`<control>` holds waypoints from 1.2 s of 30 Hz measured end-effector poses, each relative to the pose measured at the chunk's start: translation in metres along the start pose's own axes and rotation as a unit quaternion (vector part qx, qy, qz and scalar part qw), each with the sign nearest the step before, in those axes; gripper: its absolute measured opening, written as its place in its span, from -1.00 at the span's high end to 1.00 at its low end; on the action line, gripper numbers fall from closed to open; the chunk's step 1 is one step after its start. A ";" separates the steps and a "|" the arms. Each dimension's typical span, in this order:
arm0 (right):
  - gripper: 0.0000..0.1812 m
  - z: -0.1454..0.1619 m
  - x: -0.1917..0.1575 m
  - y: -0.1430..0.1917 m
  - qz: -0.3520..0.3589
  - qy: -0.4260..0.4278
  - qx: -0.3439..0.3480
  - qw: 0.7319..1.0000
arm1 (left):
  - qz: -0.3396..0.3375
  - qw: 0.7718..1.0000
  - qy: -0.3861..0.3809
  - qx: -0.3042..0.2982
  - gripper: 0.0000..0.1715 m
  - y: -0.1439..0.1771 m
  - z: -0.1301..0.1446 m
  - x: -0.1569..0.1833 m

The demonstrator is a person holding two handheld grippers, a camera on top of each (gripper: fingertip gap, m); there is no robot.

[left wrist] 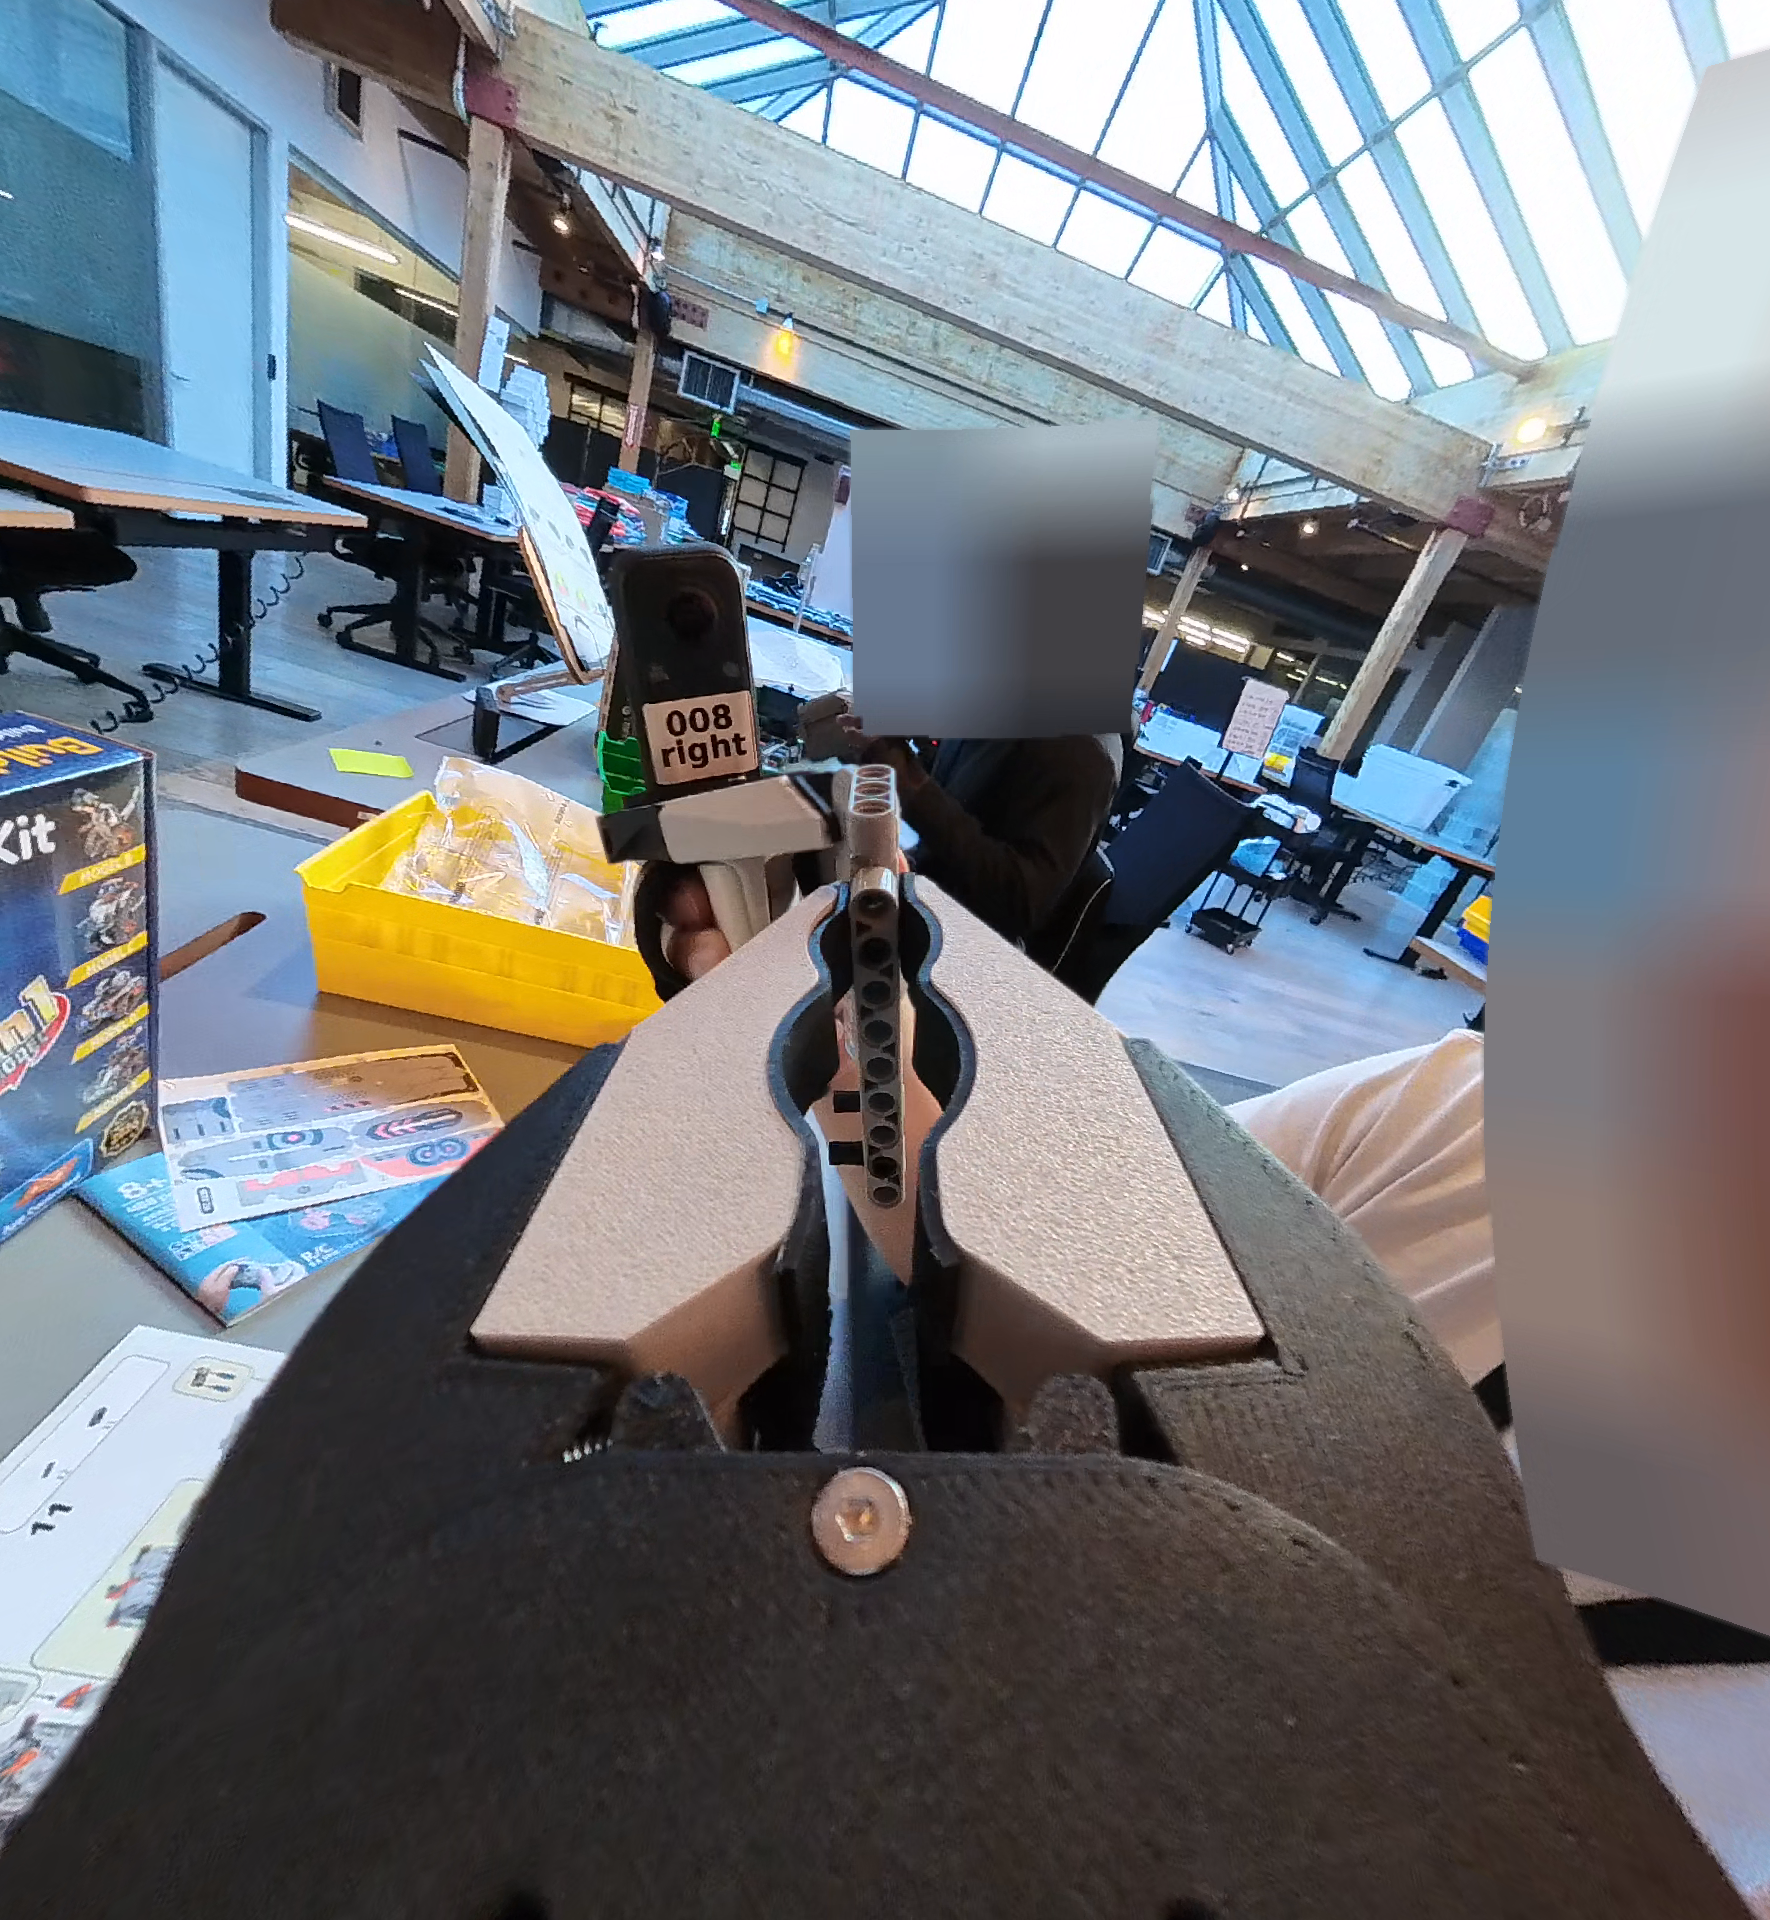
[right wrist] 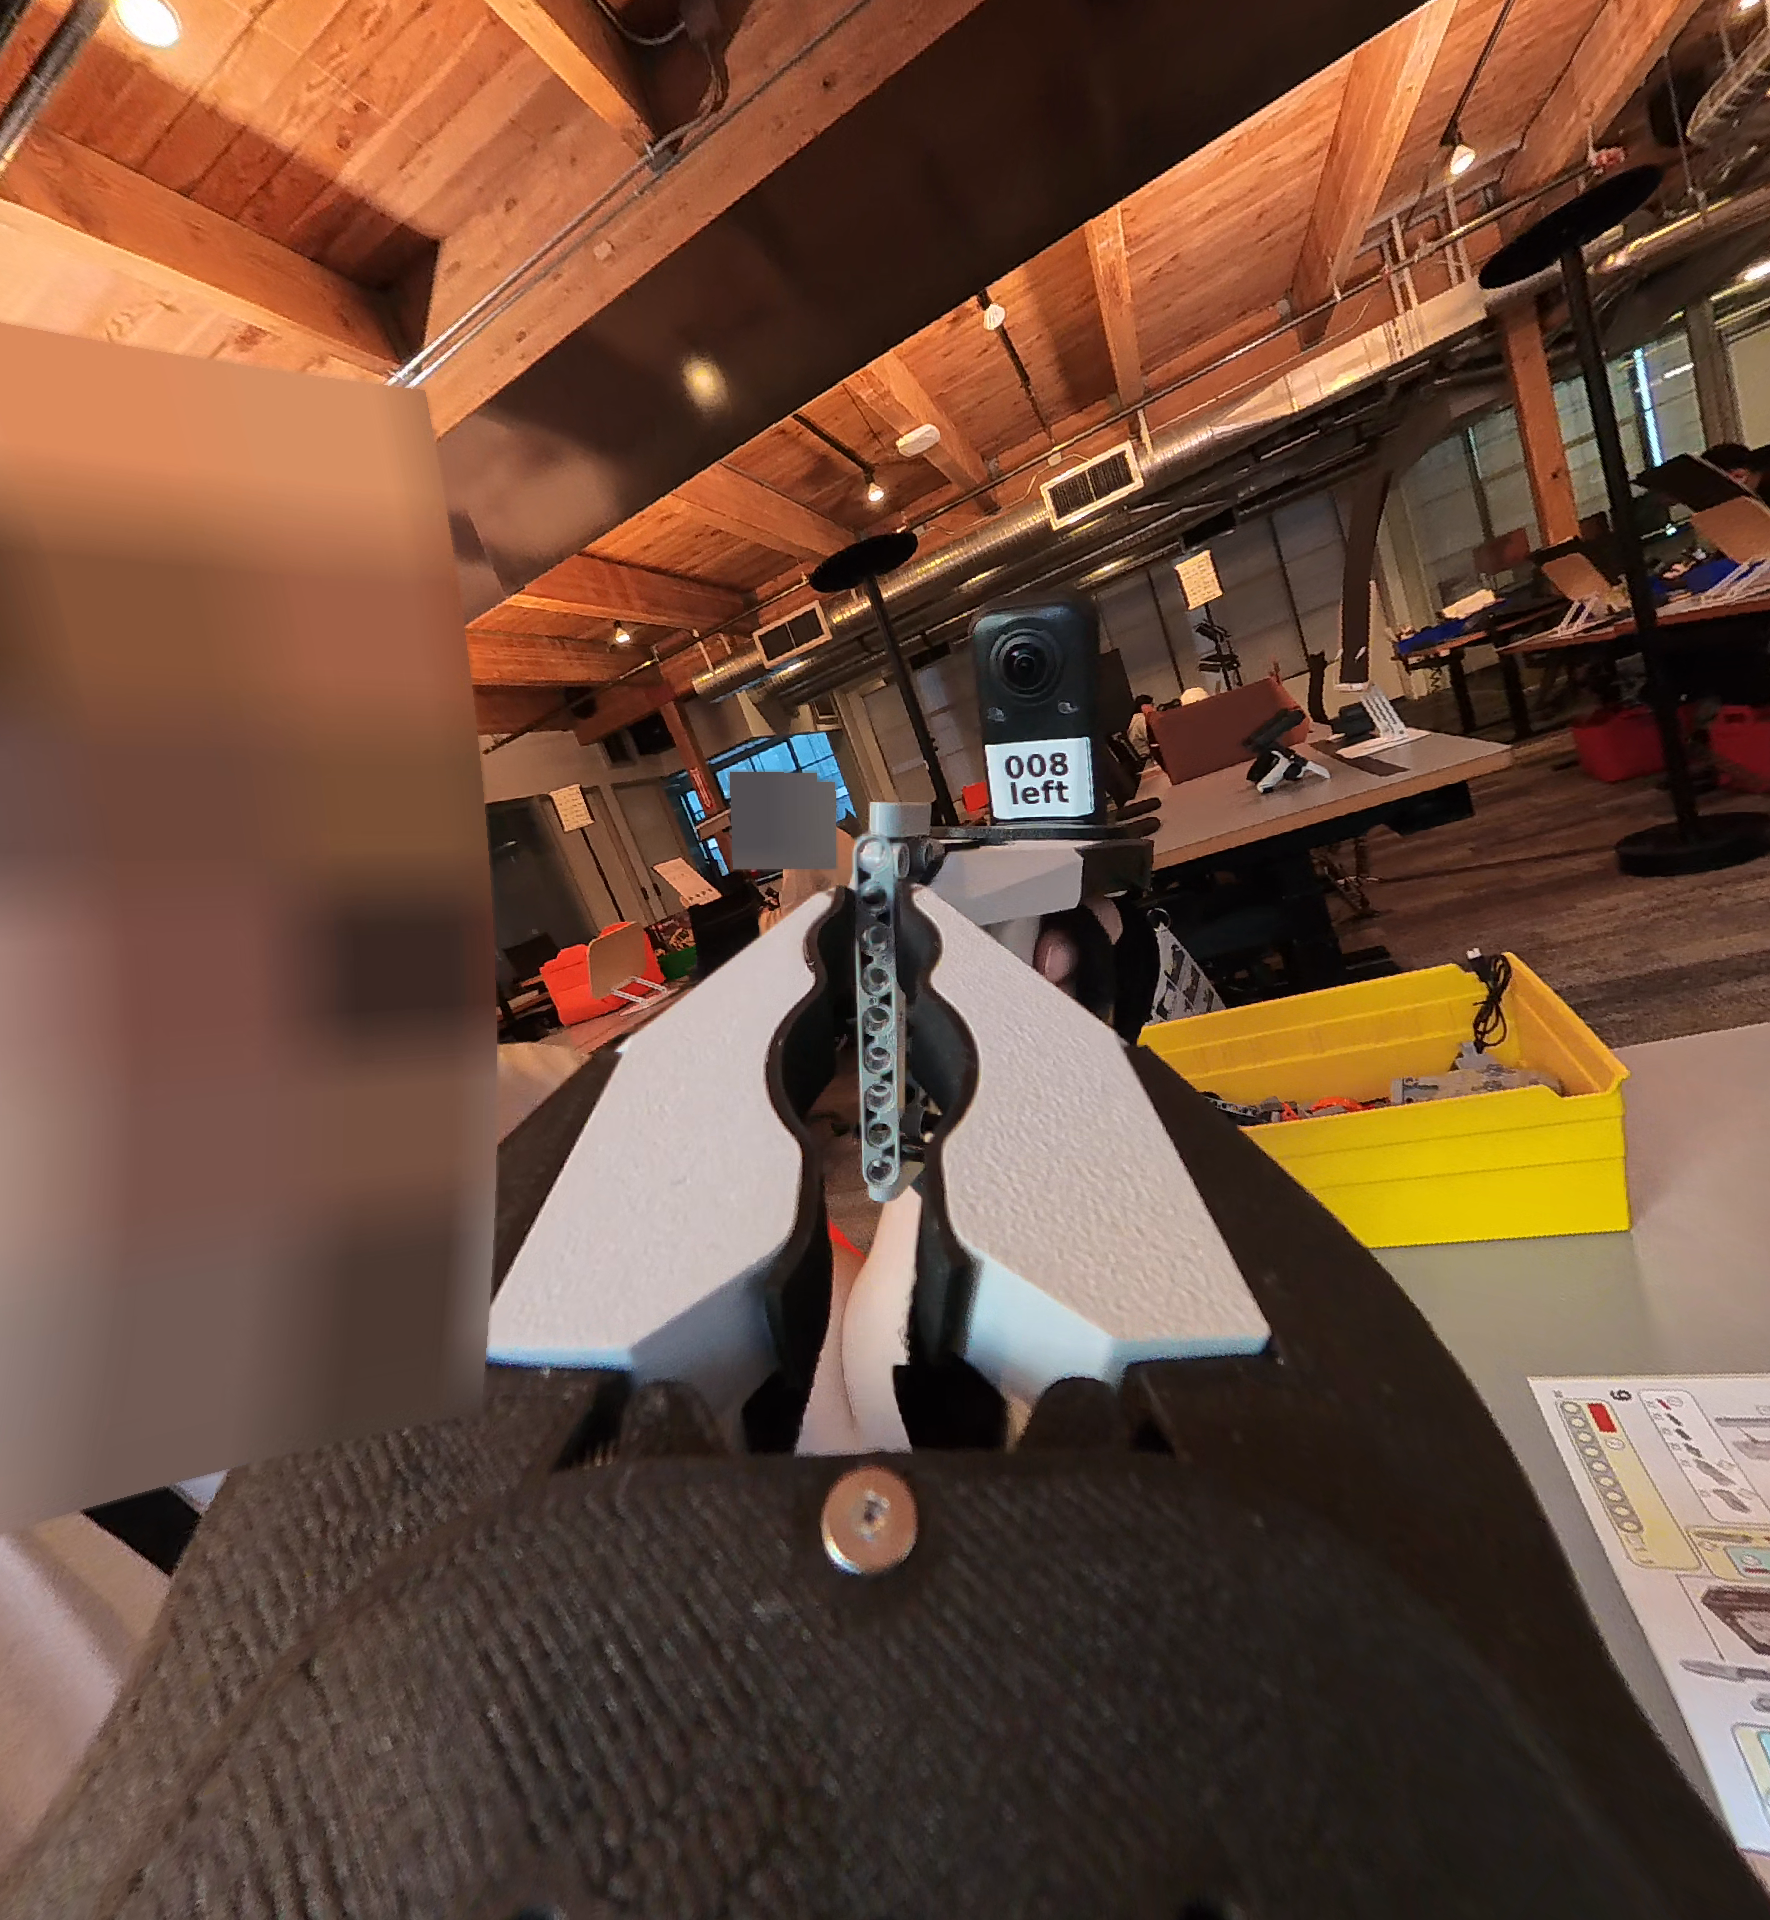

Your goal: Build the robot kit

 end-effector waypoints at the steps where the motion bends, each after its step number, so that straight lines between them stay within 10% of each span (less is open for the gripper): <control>1: 0.94 0.000 0.000 0.000 0.000 0.001 -0.003 1.000 | -0.002 1.000 -0.001 0.003 0.95 0.000 0.000 -0.001; 25: 0.94 -0.002 -0.004 0.004 0.158 0.134 -0.066 0.976 | -0.072 0.995 -0.066 -0.012 0.94 -0.002 0.001 -0.016; 36: 0.94 0.000 0.000 0.008 0.119 0.132 -0.071 0.981 | -0.050 0.997 -0.057 -0.022 0.94 -0.003 0.004 -0.019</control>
Point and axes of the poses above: each gripper's, where its closed fingertips meet, y back along the fingers, z out of its underside, x = y × z across the jaws, the point moved 8 cm from there along y, back along the fingers, and after that the axes turned 4 degrees about y, right-handed, at the moved point
